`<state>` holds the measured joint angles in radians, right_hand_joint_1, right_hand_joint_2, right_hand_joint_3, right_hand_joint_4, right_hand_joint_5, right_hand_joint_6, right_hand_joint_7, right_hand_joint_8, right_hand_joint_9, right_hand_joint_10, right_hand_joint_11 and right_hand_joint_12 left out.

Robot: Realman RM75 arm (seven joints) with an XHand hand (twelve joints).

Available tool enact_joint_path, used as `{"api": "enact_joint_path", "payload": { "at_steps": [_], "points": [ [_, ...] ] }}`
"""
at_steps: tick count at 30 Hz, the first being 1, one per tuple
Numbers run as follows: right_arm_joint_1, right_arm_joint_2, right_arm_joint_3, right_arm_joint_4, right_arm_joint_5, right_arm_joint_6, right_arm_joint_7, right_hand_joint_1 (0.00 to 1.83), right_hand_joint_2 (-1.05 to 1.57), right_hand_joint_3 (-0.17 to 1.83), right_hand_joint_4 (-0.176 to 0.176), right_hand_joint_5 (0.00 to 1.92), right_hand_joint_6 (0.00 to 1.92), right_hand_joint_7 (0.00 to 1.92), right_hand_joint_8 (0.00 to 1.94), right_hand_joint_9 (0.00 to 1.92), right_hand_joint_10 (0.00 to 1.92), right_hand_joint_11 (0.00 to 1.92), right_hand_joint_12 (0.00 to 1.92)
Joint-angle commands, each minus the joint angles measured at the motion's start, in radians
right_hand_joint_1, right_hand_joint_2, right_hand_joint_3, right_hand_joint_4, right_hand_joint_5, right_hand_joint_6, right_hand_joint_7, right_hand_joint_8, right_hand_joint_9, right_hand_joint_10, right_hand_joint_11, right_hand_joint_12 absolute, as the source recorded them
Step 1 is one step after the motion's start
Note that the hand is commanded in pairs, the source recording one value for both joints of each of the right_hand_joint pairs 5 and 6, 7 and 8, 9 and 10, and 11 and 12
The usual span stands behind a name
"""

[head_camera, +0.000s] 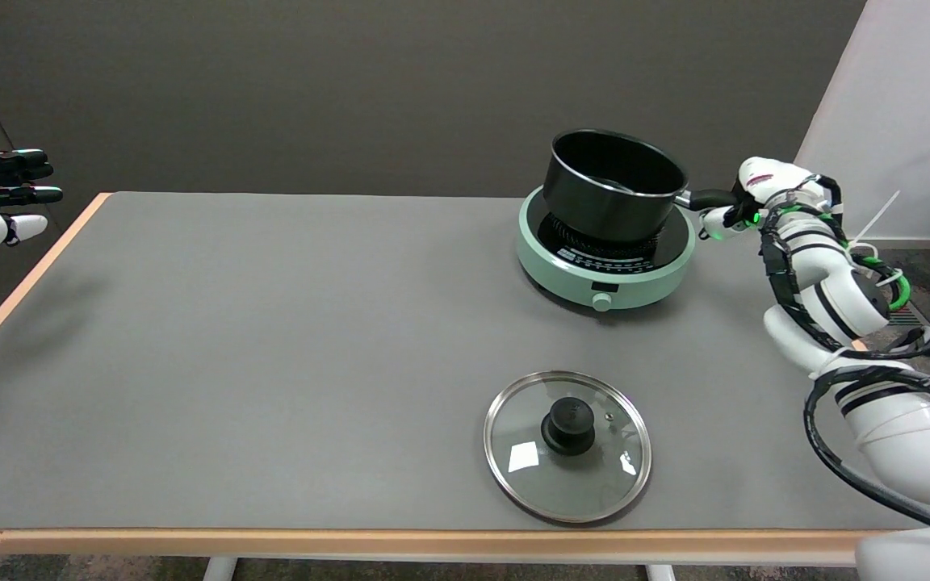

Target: Place the pot onto the induction cooker.

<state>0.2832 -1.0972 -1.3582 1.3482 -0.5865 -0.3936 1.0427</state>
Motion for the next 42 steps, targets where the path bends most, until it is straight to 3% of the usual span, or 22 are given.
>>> {"api": "enact_joint_path", "payload": {
  "at_steps": [1, 31, 34, 37, 42],
  "points": [
    [-0.008, 0.002, 0.007, -0.005, 0.000, -0.003, -0.002, 0.88, 1.49, 0.50, -0.022, 1.92, 1.92, 1.92, 1.92, 1.92, 1.92, 1.92, 1.92],
    [-0.004, -0.002, -0.001, -0.036, -0.004, 0.000, 0.000, 0.88, 1.49, 0.47, -0.017, 1.92, 1.92, 1.92, 1.92, 1.92, 1.92, 1.92, 1.92],
    [-0.004, -0.004, -0.001, -0.036, -0.006, 0.000, 0.000, 0.86, 1.51, 0.45, -0.030, 1.90, 1.90, 1.90, 1.90, 1.90, 1.90, 1.90, 1.90],
    [-0.008, -0.004, -0.001, -0.033, -0.007, 0.000, 0.000, 0.82, 1.56, 0.41, -0.078, 1.72, 1.72, 1.72, 1.72, 1.72, 1.72, 1.72, 1.72],
    [-0.012, -0.004, -0.001, -0.026, -0.007, 0.000, 0.000, 0.82, 1.57, 0.40, -0.109, 1.53, 1.53, 1.53, 1.53, 1.53, 1.53, 1.53, 1.53]
  ]
}}
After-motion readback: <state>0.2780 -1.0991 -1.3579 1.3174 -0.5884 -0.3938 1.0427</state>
